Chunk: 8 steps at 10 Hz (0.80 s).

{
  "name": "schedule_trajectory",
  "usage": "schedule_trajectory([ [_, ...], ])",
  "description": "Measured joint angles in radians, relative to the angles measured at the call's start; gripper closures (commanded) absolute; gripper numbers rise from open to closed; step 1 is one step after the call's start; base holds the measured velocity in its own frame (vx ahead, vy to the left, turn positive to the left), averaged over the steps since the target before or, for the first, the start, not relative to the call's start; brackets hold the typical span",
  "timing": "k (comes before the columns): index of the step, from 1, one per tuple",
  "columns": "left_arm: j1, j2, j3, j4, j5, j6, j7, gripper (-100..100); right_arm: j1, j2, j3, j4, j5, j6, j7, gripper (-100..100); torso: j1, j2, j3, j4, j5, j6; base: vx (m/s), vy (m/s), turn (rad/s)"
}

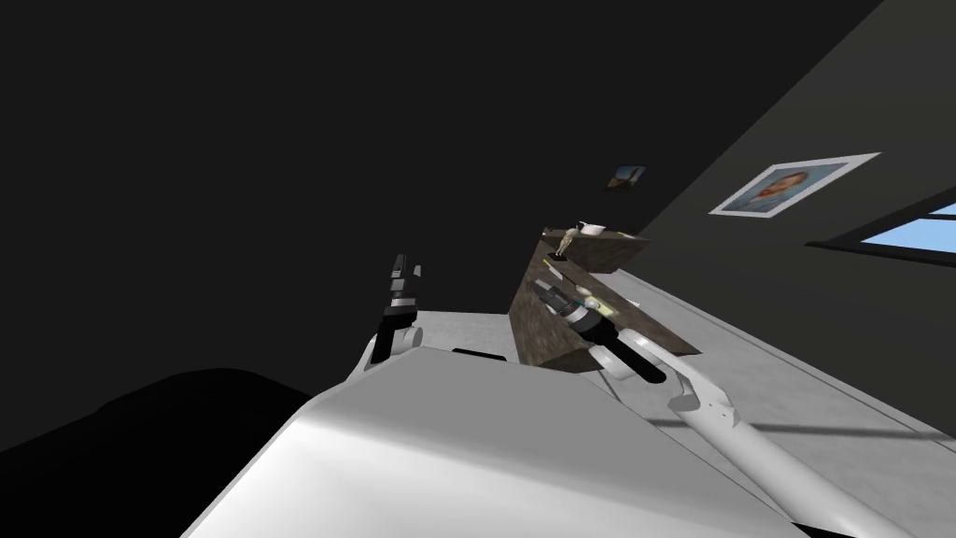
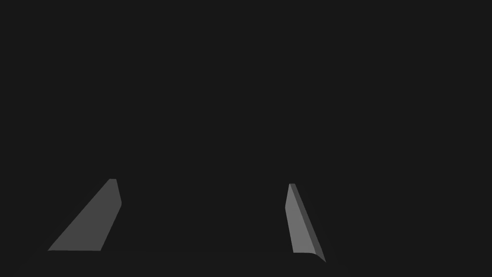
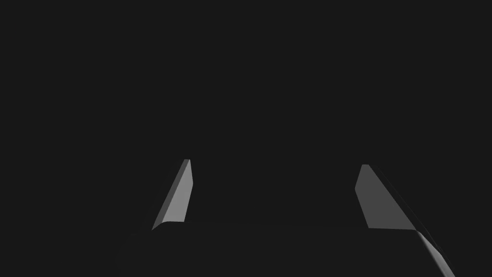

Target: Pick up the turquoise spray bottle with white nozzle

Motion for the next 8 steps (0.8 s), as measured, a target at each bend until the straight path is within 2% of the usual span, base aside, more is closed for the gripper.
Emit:
schedule_trajectory([
  [3, 0.0, 0.0, 0.0, 0.0, 0.0, 0.0, 0.0, 0, -0.015, -0.09, 0.046, 0.025, 0.024, 0.023, 0.031, -100, -0.001, 0.0, 0.0, 0.0, 0.0, 0.0, 0.02, 0.022, 0.061],
  [4, 0.0, 0.0, 0.0, 0.0, 0.0, 0.0, 0.0, 0, -0.011, -0.111, 0.047, 0.029, 0.026, 0.02, 0.035, -100, -0.001, 0.001, 0.001, 0.0, 0.0, 0.001, 0.017, 0.023, 0.124],
  [6, 0.0, 0.0, 0.0, 0.0, 0.0, 0.0, 0.0, 0, -0.023, -0.168, 0.082, 0.052, 0.044, 0.03, 0.056, -100, -0.001, 0.0, 0.0, 0.0, 0.0, 0.001, 0.023, 0.021, 0.11],
  [8, 0.0, 0.0, 0.0, 0.0, 0.0, 0.0, 0.0, 0, -0.013, -0.234, 0.106, 0.07, 0.062, 0.037, 0.081, -100, -0.001, 0.0, 0.0, 0.0, 0.0, 0.001, 0.024, 0.019, 0.09],
])
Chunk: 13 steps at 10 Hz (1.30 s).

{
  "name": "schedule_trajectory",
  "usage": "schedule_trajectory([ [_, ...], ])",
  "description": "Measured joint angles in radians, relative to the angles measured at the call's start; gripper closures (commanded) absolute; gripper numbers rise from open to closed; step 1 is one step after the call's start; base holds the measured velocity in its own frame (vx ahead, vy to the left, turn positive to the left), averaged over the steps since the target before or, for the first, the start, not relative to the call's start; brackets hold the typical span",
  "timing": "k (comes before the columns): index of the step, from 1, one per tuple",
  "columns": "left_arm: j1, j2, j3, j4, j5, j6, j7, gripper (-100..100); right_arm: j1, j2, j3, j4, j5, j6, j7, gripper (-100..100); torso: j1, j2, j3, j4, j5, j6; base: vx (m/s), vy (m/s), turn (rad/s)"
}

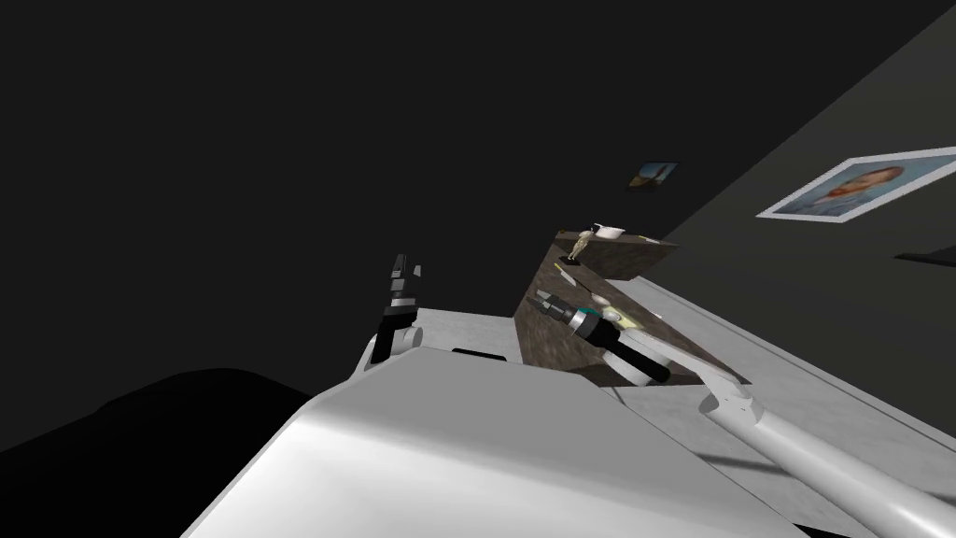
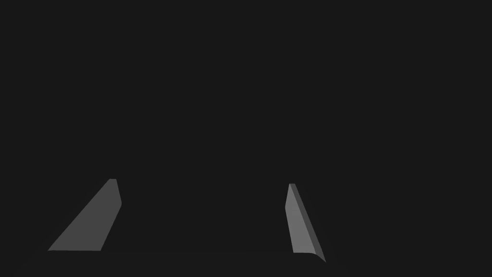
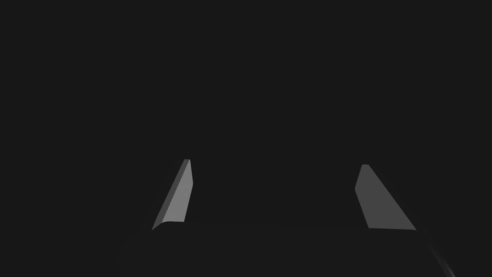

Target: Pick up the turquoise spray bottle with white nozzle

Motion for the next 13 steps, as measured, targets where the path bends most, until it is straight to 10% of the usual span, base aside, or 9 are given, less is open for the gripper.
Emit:
schedule_trajectory([
  [5, 0.0, 0.0, 0.0, 0.0, 0.0, 0.0, 0.0, 0, -0.051, -0.145, 0.14, 0.081, 0.064, 0.041, 0.066, -100, -0.001, 0.0, 0.0, 0.0, 0.0, 0.0, 0.022, 0.009, 0.104],
  [13, 0.0, 0.0, 0.0, 0.0, 0.0, 0.0, 0.0, 0, -0.031, -0.359, 0.261, 0.166, 0.134, 0.064, 0.161, -100, -0.001, 0.0, 0.0, 0.0, 0.0, 0.0, 0.017, -0.003, 0.095],
])
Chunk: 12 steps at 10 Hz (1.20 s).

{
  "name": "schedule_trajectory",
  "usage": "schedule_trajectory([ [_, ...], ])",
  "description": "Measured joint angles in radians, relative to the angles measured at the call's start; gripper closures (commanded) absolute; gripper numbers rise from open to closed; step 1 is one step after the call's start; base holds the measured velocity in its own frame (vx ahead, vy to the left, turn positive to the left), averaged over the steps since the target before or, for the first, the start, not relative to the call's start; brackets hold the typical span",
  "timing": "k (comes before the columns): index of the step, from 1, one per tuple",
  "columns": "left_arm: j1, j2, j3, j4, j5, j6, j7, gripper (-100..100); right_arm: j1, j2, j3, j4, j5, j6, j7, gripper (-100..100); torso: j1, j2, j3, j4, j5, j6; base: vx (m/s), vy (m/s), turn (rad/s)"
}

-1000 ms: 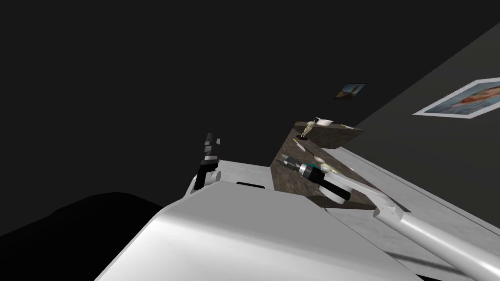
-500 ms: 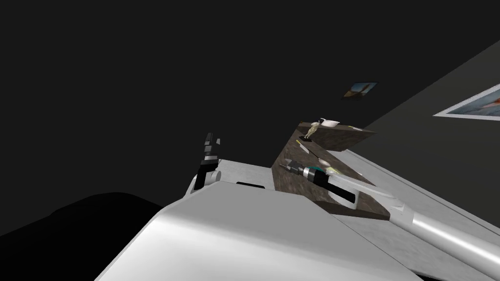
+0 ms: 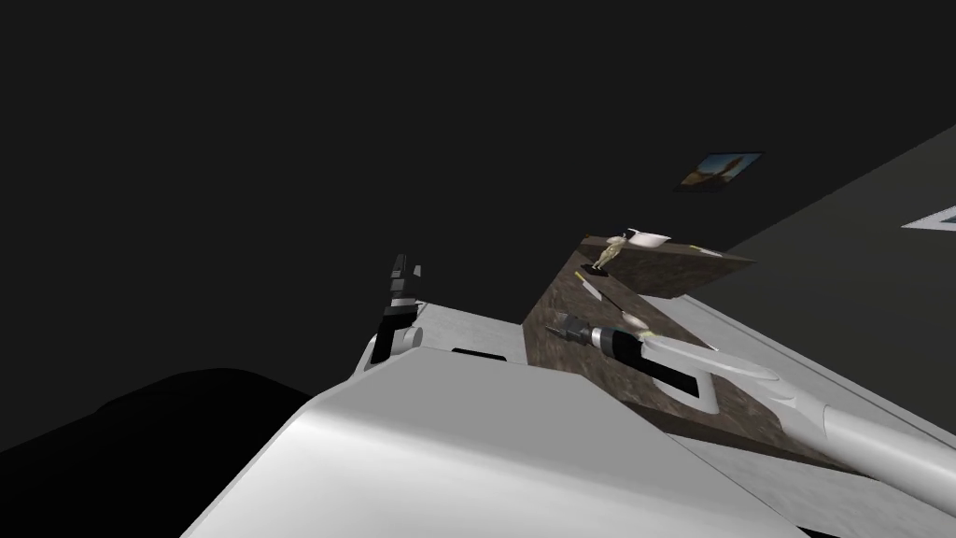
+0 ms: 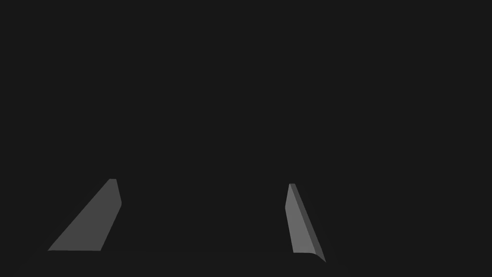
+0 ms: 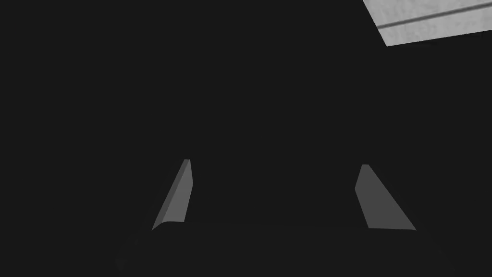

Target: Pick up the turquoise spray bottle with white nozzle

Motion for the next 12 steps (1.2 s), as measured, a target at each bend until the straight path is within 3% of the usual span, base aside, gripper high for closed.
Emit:
schedule_trajectory([
  [3, 0.0, 0.0, 0.0, 0.0, 0.0, 0.0, 0.0, 0, -0.005, -0.096, 0.082, 0.049, 0.043, 0.021, 0.047, -100, -0.001, -0.001, 0.0, 0.0, 0.0, 0.0, 0.024, -0.016, 0.137],
  [4, 0.0, 0.0, 0.0, 0.0, 0.0, 0.0, 0.0, 0, -0.038, -0.121, 0.145, 0.069, 0.075, 0.032, 0.05, -100, -0.001, 0.0, 0.0, 0.0, 0.0, 0.0, 0.013, -0.019, 0.06],
  [5, 0.0, 0.0, 0.0, 0.0, 0.0, 0.0, 0.0, 0, -0.045, -0.138, 0.173, 0.073, 0.089, 0.041, 0.052, -100, -0.001, 0.0, 0.0, 0.0, 0.0, 0.0, 0.005, -0.008, -0.017],
  [6, 0.0, 0.0, 0.0, 0.0, 0.0, 0.0, 0.0, 0, -0.014, -0.141, 0.155, 0.077, 0.078, 0.04, 0.07, -100, 0.0, 0.001, 0.001, 0.0, 0.0, 0.0, 0.011, -0.007, 0.108],
  [7, 0.0, 0.0, 0.0, 0.0, 0.0, 0.0, 0.0, 0, 0.049, -0.161, 0.125, 0.097, 0.058, 0.032, 0.119, -100, 0.0, 0.001, 0.0, 0.0, 0.0, 0.0, 0.01, -0.015, 0.078],
  [9, 0.0, 0.0, 0.0, 0.0, 0.0, 0.0, 0.0, 0, 0.014, -0.184, 0.167, 0.107, 0.08, 0.033, 0.115, -100, 0.0, 0.001, 0.001, 0.0, 0.0, 0.0, 0.007, -0.009, 0.061],
  [10, 0.0, 0.0, 0.0, 0.0, 0.0, 0.0, 0.0, 0, -0.014, -0.2, 0.213, 0.123, 0.113, 0.036, 0.105, -100, 0.0, 0.001, 0.0, 0.0, 0.0, 0.0, 0.025, -0.026, 0.188],
  [11, 0.0, 0.0, 0.0, 0.0, 0.0, 0.0, 0.0, 0, 0.053, -0.226, 0.198, 0.137, 0.072, 0.044, 0.171, -100, -0.001, 0.0, 0.0, 0.0, 0.0, 0.0, 0.022, -0.032, 0.049],
  [12, 0.0, 0.0, 0.0, 0.0, 0.0, 0.0, 0.0, 0, -0.007, -0.232, 0.255, 0.152, 0.141, 0.046, 0.142, -100, -0.002, 0.0, 0.0, 0.0, -0.001, 0.0, 0.019, -0.03, 0.09],
])
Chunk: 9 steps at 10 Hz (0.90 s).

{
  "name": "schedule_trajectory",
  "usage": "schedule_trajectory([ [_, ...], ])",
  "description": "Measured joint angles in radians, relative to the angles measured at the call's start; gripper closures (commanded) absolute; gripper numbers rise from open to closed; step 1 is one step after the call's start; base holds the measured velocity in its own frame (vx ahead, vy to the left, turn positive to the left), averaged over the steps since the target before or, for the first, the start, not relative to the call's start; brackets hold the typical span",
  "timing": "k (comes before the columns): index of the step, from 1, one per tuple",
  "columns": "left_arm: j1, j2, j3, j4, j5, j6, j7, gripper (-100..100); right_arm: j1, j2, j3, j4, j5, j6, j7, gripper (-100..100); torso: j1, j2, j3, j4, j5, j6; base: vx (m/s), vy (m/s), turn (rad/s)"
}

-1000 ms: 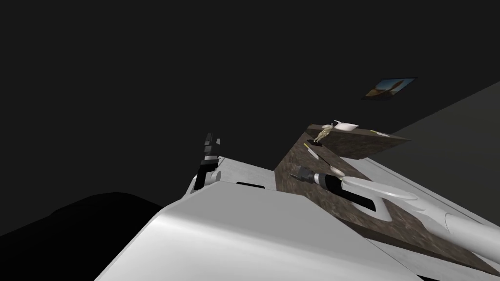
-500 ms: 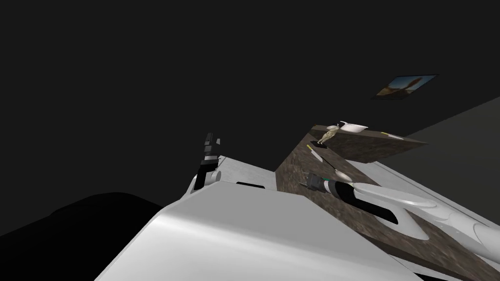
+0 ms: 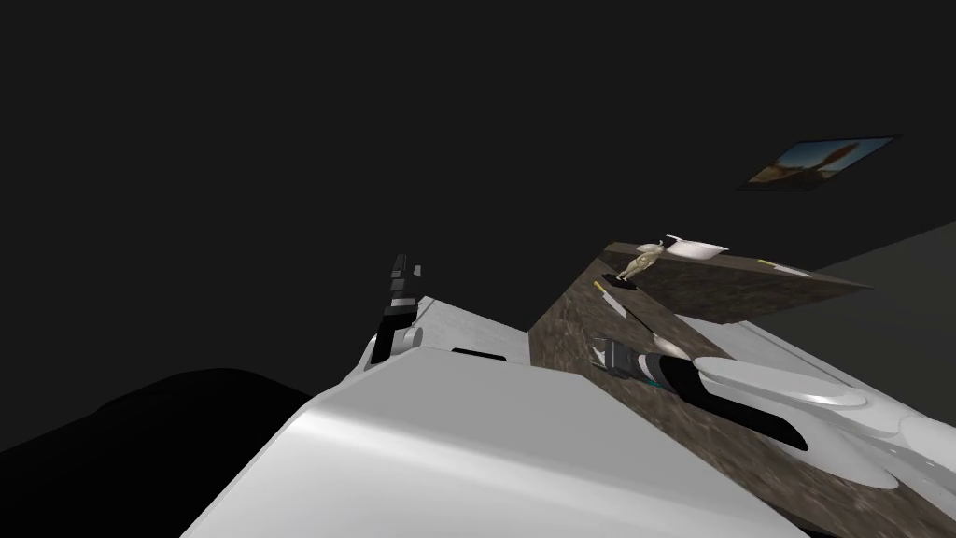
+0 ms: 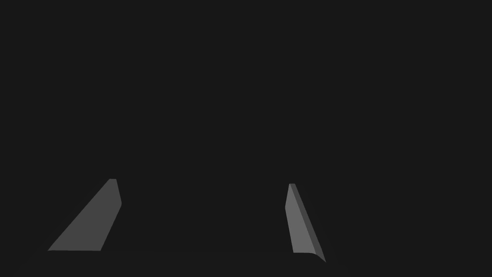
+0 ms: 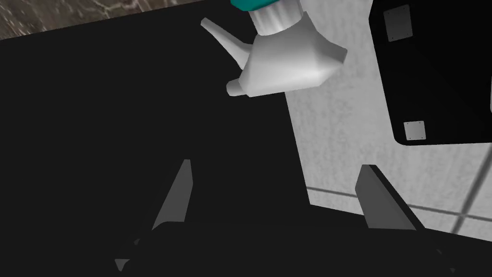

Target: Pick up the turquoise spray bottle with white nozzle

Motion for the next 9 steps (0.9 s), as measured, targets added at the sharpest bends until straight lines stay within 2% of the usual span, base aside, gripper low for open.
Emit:
schedule_trajectory([
  [1, 0.0, 0.0, 0.0, 0.0, 0.0, 0.0, 0.0, 0, -0.004, -0.021, 0.038, 0.009, 0.018, 0.005, -0.012, -100, 0.0, 0.0, 0.0, 0.0, 0.0, 0.0, 0.014, -0.023, 0.049],
  [2, 0.0, 0.0, 0.0, 0.0, 0.0, 0.0, 0.0, 0, 0.005, -0.028, 0.05, 0.015, 0.018, 0.008, 0.003, -100, 0.0, 0.001, 0.0, 0.0, 0.0, 0.0, 0.019, -0.019, 0.109],
  [3, 0.0, 0.0, 0.0, 0.0, 0.0, 0.0, 0.0, 0, -0.002, -0.044, 0.075, 0.03, 0.048, 0.004, -0.004, -100, 0.001, 0.0, 0.0, 0.0, 0.0, 0.0, 0.017, -0.016, 0.05],
  [5, 0.0, 0.0, 0.0, 0.0, 0.0, 0.0, 0.0, 0, 0.013, -0.051, 0.084, 0.035, 0.039, 0.01, 0.019, -100, 0.002, 0.001, 0.001, 0.0, 0.0, 0.0, 0.012, -0.007, 0.024],
  [6, 0.0, 0.0, 0.0, 0.0, 0.0, 0.0, 0.0, 0, 0.03, -0.062, 0.097, 0.04, -0.019, 0.017, 0.083, -100, 0.001, 0.001, 0.0, 0.0, 0.0, 0.0, 0.017, -0.015, 0.062],
  [7, 0.0, 0.0, 0.0, 0.0, 0.0, 0.0, 0.0, 0, 0.027, -0.065, 0.106, 0.051, 0.0, 0.015, 0.091, -100, 0.001, 0.0, 0.0, 0.0, 0.0, 0.0, 0.006, -0.01, 0.006],
  [8, 0.0, 0.0, 0.0, 0.0, 0.0, 0.0, 0.0, 0, 0.023, -0.066, 0.11, 0.053, 0.02, 0.013, 0.072, -100, 0.001, 0.001, 0.001, 0.0, 0.0, 0.0, 0.024, -0.02, 0.122],
  [9, 0.0, 0.0, 0.0, 0.0, 0.0, 0.0, 0.0, 0, 0.023, -0.077, 0.133, 0.079, 0.026, 0.001, 0.08, -100, 0.001, 0.0, 0.0, 0.0, 0.0, 0.0, 0.045, -0.04, 0.116],
])
